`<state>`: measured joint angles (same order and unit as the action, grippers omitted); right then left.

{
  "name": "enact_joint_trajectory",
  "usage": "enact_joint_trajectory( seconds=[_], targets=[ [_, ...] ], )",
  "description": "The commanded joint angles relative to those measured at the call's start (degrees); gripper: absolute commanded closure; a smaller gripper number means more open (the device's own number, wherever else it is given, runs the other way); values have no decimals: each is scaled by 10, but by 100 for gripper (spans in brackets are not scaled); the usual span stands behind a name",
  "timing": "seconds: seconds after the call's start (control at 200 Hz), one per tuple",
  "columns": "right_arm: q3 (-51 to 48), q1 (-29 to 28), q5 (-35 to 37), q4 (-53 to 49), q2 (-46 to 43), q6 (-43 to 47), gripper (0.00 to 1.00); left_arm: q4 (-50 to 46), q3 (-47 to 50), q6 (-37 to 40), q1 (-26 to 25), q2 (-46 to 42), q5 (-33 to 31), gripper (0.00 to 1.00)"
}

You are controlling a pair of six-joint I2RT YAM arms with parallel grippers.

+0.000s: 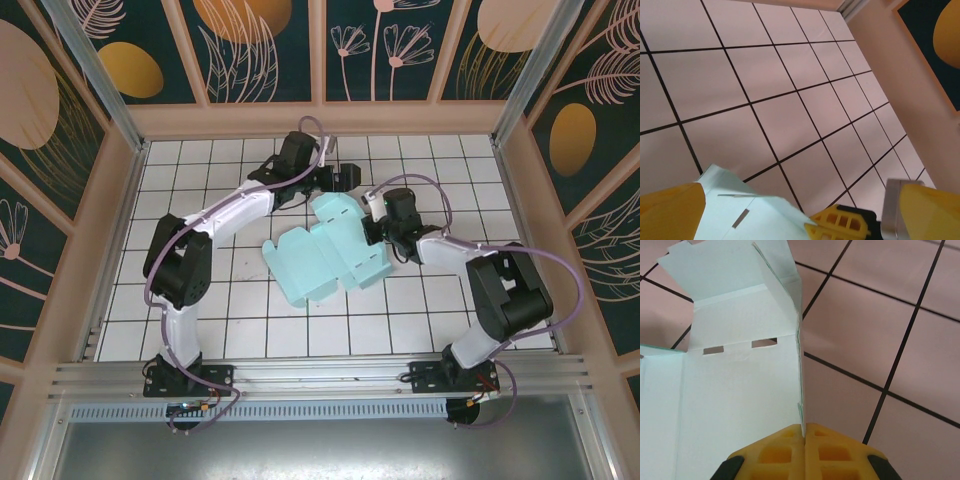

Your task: Fold the paper box

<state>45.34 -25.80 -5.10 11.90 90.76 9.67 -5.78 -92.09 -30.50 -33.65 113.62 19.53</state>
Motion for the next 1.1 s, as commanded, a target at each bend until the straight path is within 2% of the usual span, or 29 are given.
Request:
enact_joint_trajectory(
  seconds=[0.0, 0.195, 0.375, 0.531, 0.631, 0.881, 1.096],
  targets=[
    [-27, -15, 45, 72, -26, 37, 100, -31, -20, -18, -1, 22, 17, 1],
    [-43, -25, 43, 102, -26, 41, 100, -50, -43, -13, -3, 47, 32, 6],
    [-43, -27, 8, 96, -29, 50, 100, -53, -62, 15, -3, 69, 53, 6],
    [-39, -25, 4, 87, -34, 54, 100, -83, -94, 41, -3, 93, 66, 5],
    [-38, -23, 7, 86, -32, 48, 100, -81, -96, 37, -3, 98, 85, 8],
    [-20, -13, 33, 78, -16, 26, 100, -54, -39, 22, -7, 70, 122, 16],
    [-11, -8, 25, 96, -9, 18, 100, -19, 10, -3, -11, 55, 143, 20]
  ],
)
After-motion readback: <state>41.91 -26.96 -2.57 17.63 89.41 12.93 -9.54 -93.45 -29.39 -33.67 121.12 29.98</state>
